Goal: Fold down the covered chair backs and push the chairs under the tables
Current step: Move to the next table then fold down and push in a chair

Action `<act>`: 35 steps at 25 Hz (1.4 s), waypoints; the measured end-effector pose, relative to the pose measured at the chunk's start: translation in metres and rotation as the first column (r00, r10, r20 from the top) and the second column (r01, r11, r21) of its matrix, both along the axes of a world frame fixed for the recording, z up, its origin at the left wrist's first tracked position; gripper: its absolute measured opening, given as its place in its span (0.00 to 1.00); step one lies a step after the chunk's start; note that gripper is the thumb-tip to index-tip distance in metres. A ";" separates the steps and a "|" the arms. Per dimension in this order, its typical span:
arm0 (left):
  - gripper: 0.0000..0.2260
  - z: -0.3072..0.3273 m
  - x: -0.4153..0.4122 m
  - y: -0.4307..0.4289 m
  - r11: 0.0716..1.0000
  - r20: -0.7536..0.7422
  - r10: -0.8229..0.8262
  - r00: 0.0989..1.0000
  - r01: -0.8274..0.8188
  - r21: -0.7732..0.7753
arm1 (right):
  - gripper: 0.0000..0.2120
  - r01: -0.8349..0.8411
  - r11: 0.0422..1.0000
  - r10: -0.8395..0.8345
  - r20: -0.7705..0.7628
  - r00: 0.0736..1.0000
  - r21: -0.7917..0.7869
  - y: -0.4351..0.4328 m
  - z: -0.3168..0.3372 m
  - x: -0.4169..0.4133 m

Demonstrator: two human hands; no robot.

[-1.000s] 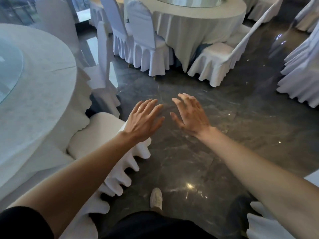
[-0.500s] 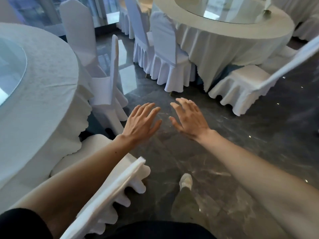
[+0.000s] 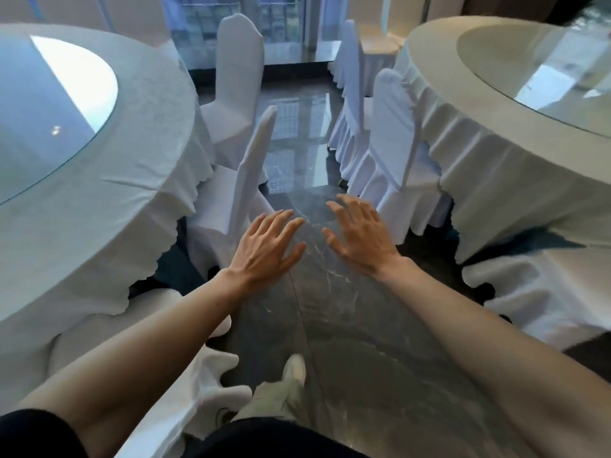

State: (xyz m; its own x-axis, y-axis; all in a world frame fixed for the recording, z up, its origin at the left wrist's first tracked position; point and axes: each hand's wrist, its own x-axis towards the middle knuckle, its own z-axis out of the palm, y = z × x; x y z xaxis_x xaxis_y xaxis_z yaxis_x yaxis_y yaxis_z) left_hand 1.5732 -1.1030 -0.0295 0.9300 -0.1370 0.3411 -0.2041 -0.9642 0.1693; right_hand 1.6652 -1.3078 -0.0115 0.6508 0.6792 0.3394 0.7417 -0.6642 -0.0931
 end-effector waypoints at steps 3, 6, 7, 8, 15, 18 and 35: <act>0.24 -0.007 0.071 0.014 0.997 -0.016 0.070 0.997 -0.070 -0.026 | 0.26 -0.063 0.998 0.063 -0.024 0.998 -0.007 0.022 -0.013 0.080; 0.24 -0.012 0.141 0.035 0.990 0.002 0.118 0.993 -0.118 -0.075 | 0.26 -0.108 0.994 0.107 -0.044 0.993 -0.014 0.049 -0.016 0.157; 0.24 -0.012 0.166 0.043 0.987 0.006 0.140 0.990 -0.139 -0.082 | 0.26 -0.122 0.992 0.120 -0.060 0.991 -0.030 0.058 -0.015 0.185; 0.24 -0.011 0.187 0.050 0.983 0.020 0.165 0.986 -0.163 -0.080 | 0.26 -0.150 0.987 0.147 -0.057 0.987 -0.049 0.067 -0.014 0.210; 0.23 -0.019 0.297 0.096 0.919 -0.043 0.379 0.924 -0.382 -0.097 | 0.28 -0.352 0.933 0.343 -0.112 0.933 -0.078 0.136 -0.017 0.362; 0.24 -0.040 0.336 0.115 0.838 -0.112 0.530 0.840 -0.540 -0.082 | 0.29 -0.510 0.855 0.495 -0.143 0.857 -0.096 0.179 -0.033 0.424; 0.28 -0.080 0.432 0.134 0.352 -0.312 0.879 0.359 -0.932 -0.080 | 0.32 -0.962 0.134 0.895 -0.387 0.220 -0.238 0.349 -0.085 0.582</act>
State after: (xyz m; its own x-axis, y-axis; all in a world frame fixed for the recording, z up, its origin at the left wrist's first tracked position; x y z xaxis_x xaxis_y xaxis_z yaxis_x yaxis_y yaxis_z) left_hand 2.0050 -0.9694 -0.1093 0.4754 0.8787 0.0435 0.8324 -0.4653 0.3010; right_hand 2.2472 -0.9586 -0.0964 -0.5647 0.8178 -0.1110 0.8173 0.5356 -0.2125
